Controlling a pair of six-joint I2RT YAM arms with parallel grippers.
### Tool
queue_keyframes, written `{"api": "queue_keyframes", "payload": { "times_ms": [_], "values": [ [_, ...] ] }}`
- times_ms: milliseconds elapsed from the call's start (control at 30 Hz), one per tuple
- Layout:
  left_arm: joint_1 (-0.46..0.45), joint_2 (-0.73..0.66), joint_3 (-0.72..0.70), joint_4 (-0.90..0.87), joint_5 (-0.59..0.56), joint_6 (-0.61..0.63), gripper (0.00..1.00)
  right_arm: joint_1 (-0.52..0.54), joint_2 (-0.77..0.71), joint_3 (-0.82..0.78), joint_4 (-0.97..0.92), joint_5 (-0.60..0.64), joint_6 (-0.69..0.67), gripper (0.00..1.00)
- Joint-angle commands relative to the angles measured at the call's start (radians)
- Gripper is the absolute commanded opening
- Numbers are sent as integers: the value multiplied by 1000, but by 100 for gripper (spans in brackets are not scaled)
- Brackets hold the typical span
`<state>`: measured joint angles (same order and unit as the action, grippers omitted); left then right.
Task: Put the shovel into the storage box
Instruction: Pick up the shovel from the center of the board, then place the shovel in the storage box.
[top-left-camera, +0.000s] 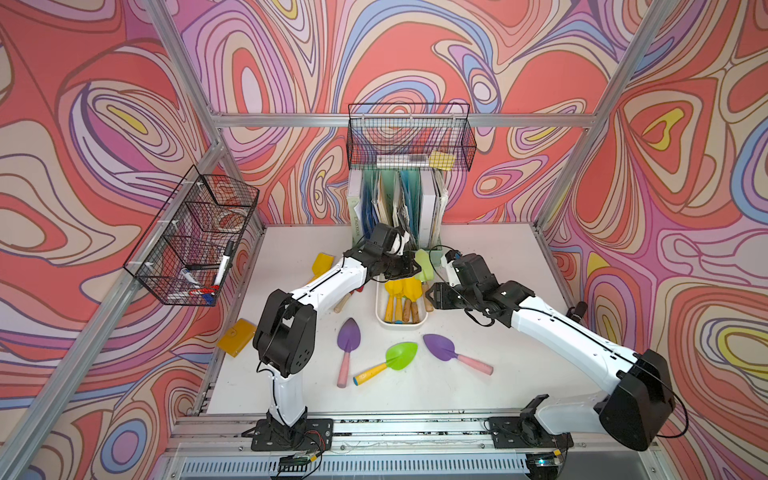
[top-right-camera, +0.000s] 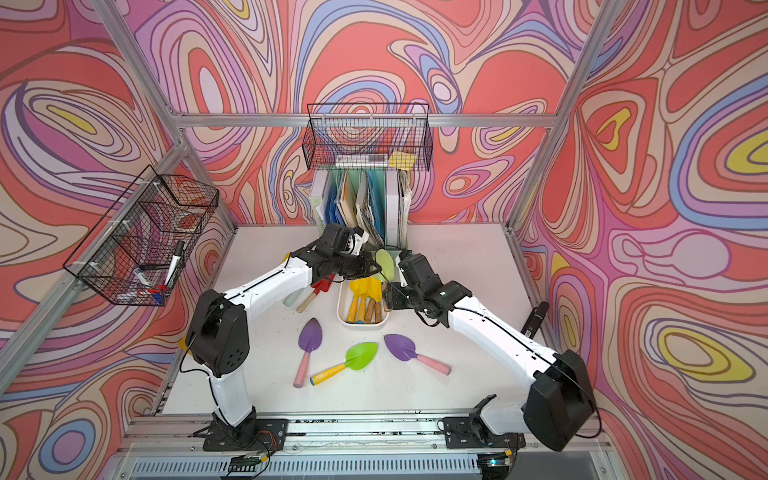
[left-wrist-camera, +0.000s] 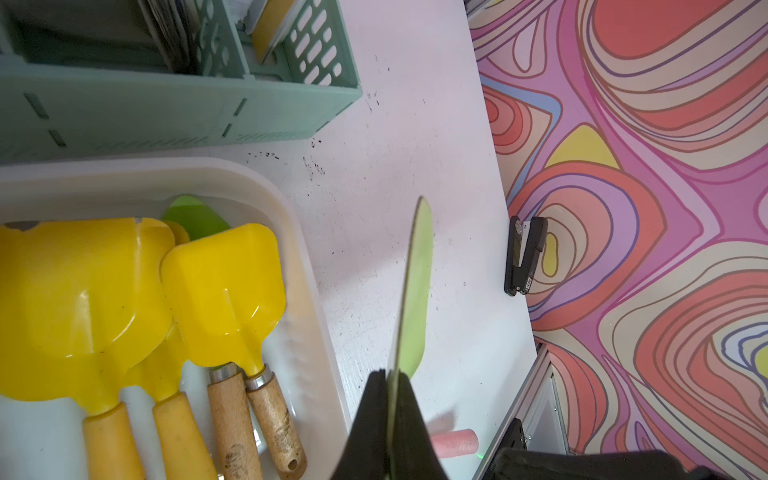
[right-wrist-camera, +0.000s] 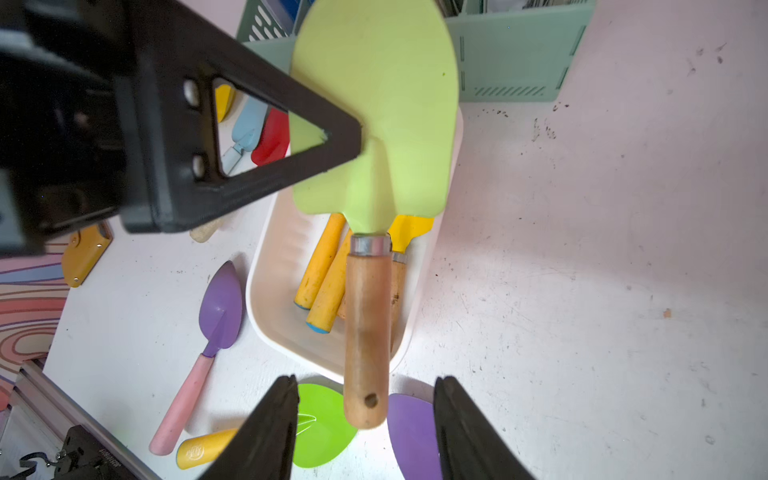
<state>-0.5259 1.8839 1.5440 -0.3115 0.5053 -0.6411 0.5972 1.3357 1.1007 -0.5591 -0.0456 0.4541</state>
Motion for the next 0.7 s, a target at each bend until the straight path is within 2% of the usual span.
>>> {"api": "queue_keyframes", "payload": {
  "times_ms": [0,300,667],
  "values": [
    [39,-12,33,-61,-13,74,3,4,-60,-20,-30,42,1,53],
    [114,-8,21,-170,45,224,3,3,-98,-56,-58,69,16,51],
    [130,57,8,-211,26,286,2,3,-87,-50,-61,65,20,51]
  ]
}}
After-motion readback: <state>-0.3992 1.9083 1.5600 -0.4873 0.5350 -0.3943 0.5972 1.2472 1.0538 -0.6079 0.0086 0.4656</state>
